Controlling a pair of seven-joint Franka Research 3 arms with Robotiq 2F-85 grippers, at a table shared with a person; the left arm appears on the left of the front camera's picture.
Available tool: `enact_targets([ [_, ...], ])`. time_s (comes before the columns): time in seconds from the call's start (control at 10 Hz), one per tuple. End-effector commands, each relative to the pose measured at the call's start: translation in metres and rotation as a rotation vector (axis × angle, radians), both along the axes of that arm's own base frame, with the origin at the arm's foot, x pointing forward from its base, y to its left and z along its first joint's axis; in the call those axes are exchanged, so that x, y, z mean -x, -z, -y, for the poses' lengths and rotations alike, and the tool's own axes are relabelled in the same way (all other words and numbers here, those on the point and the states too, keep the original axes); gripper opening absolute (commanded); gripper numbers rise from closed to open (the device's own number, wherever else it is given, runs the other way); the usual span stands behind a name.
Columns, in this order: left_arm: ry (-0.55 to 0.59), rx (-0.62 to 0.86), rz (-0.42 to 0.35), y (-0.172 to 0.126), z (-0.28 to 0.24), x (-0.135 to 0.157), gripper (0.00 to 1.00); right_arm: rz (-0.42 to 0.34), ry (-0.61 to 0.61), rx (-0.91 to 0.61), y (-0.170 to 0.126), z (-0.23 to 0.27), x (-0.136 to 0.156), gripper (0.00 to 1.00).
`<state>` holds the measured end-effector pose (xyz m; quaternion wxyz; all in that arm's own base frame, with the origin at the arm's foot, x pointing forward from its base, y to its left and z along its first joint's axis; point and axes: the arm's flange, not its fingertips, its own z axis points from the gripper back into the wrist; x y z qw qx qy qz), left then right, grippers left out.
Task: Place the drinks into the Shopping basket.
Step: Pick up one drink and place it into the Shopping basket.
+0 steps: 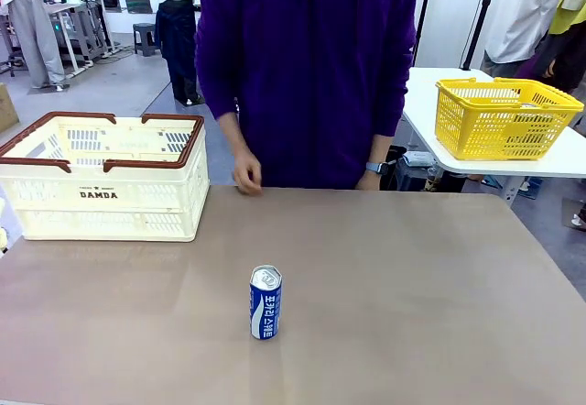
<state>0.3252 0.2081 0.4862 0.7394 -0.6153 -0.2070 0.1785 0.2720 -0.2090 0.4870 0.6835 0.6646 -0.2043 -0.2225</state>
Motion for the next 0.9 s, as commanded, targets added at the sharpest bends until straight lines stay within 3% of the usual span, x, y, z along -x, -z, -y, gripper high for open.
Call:
enact_targets([
  [0.0,0.013,-0.002,-0.005,-0.001,-0.001,0.003,1.00,-0.014,-0.004,-0.010,-0.005,0.000,0.001,1.00],
  [0.2,0.000,0.000,0.000,0.000,0.000,0.000,1.00,-0.014,-0.004,-0.010,-0.005,0.000,0.001,1.00],
  [0.3,-0.001,-0.141,-0.071,-0.021,0.032,0.002,1.00,-0.014,-0.004,-0.010,-0.005,0.000,0.001,1.00],
  [0.4,0.071,-0.272,-0.083,-0.051,0.082,0.005,1.00,-0.014,-0.004,-0.010,-0.005,0.000,0.001,1.00],
  [0.5,0.098,-0.485,-0.123,-0.076,0.142,0.002,1.00,-0.014,-0.004,-0.010,-0.005,0.000,0.001,1.00],
  [0.6,0.198,-0.685,-0.137,-0.090,0.208,-0.011,1.00,-0.014,-0.004,-0.010,-0.005,0.000,0.001,1.00],
  [0.8,0.317,-0.977,-0.148,-0.085,0.309,-0.030,1.00,-0.014,-0.004,-0.010,-0.005,0.000,0.001,1.00],
])
